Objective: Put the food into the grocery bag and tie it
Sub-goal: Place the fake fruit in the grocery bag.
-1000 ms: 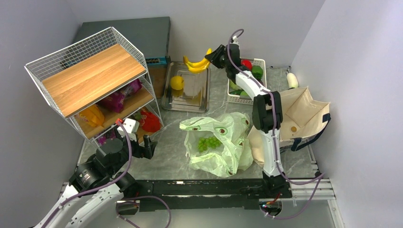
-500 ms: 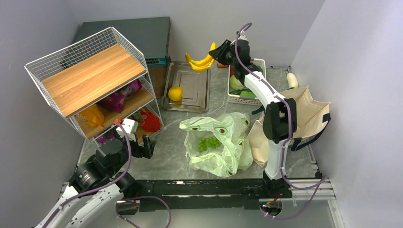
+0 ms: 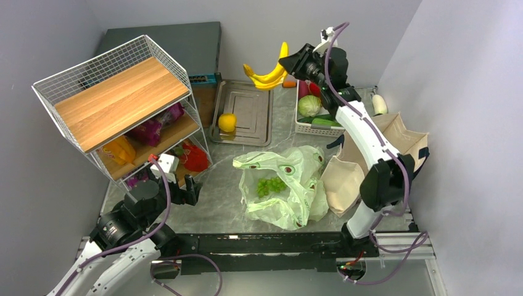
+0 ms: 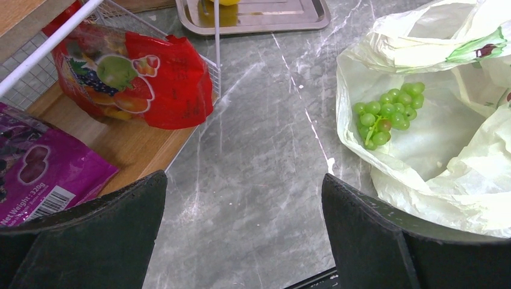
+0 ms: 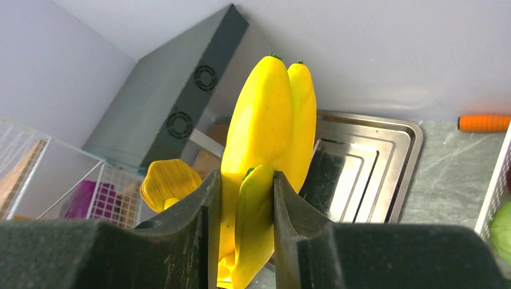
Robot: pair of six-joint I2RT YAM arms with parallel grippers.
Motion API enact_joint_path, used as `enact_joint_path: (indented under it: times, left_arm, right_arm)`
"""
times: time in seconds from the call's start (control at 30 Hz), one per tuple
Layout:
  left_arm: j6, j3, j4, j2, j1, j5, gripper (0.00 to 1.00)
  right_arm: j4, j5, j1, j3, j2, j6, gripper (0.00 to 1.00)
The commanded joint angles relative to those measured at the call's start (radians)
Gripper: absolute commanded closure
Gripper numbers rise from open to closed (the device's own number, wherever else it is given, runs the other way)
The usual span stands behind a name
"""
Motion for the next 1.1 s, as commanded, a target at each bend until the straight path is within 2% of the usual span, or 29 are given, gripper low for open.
enact_joint_path:
  times: [0.0,0.23,0.6,0.7,0.87,1.07]
  left_arm:
    - [-0.004,0.007,0.024,-0.016,0.016,-0.011,0.01]
    - [-0.001,0.002,0.031,-0.007,0.021,-0.003,0.01]
    - [-0.002,0.003,0.030,-0.012,0.028,-0.006,0.01]
    - [-0.002,0.003,0.030,-0.010,0.029,-0.004,0.00]
    - [-0.001,0.003,0.032,-0.012,0.031,-0.001,0.01]
    - [0.002,0.002,0.033,-0.011,0.032,0.004,0.01]
  right_arm:
    - [0.038,-0.040,-0.001,-0.046,-0.137,-0.069,1.00]
    - [0.074,-0.108,0.000,-0.138,-0.281,-0.105,1.00]
    - [0.018,-0.104,0.046,-0.152,-0.373,-0.206,1.00]
    - [-0.063,-0.063,0.114,-0.114,-0.378,-0.288,1.00]
    - [-0.179,0.093,0.290,-0.060,-0.398,-0.479,1.00]
    - [-0.162,0.096,0.358,-0.131,-0.445,-0.508,1.00]
